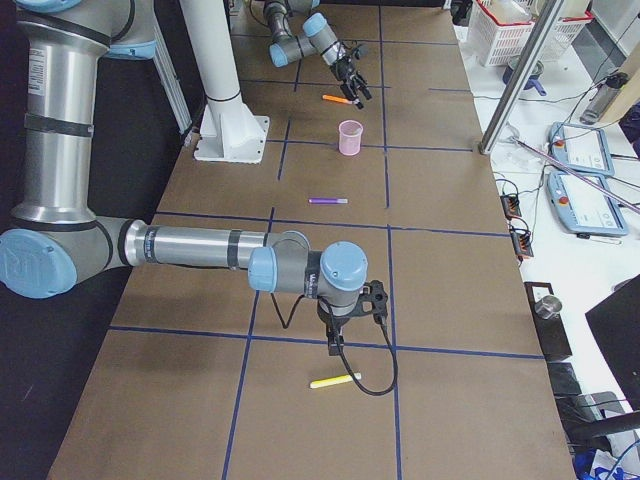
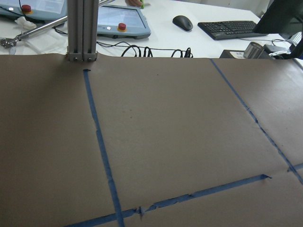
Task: Collect pens into pen holder
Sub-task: 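Raise the left gripper away from the cup, then grasp the yellow marker with the right gripper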
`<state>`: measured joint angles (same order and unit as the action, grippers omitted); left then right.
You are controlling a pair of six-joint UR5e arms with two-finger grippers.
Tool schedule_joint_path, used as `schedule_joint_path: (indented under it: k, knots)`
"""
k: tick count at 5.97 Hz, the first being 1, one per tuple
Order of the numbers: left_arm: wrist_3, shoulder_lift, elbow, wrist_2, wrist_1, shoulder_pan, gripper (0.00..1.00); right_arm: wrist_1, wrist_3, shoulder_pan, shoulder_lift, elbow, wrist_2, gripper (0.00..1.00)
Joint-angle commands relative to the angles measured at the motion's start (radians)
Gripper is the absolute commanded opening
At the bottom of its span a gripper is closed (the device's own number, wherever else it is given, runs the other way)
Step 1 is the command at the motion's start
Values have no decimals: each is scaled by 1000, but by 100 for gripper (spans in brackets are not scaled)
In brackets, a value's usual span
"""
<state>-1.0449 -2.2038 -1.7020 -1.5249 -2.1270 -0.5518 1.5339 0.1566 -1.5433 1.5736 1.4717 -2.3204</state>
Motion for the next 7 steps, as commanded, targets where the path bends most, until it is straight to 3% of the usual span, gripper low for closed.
schedule_joint_path:
  k: [1,2,3,5,7]
  knots:
    - [0,55,-1,-170,4,-71,100,-4,27,50,-52,-117,38,95]
    - [0,59,1,-172,5,-73,100,-4,27,101,-56,-125,79,98]
    - [0,71,-2,-172,5,-74,100,-8,27,120,-102,-240,62,98]
    - [-1,72,-1,-173,7,-76,100,-8,78,144,-145,-338,64,98]
    - [-3,72,-2,-173,7,-77,100,3,89,146,-147,-353,43,95]
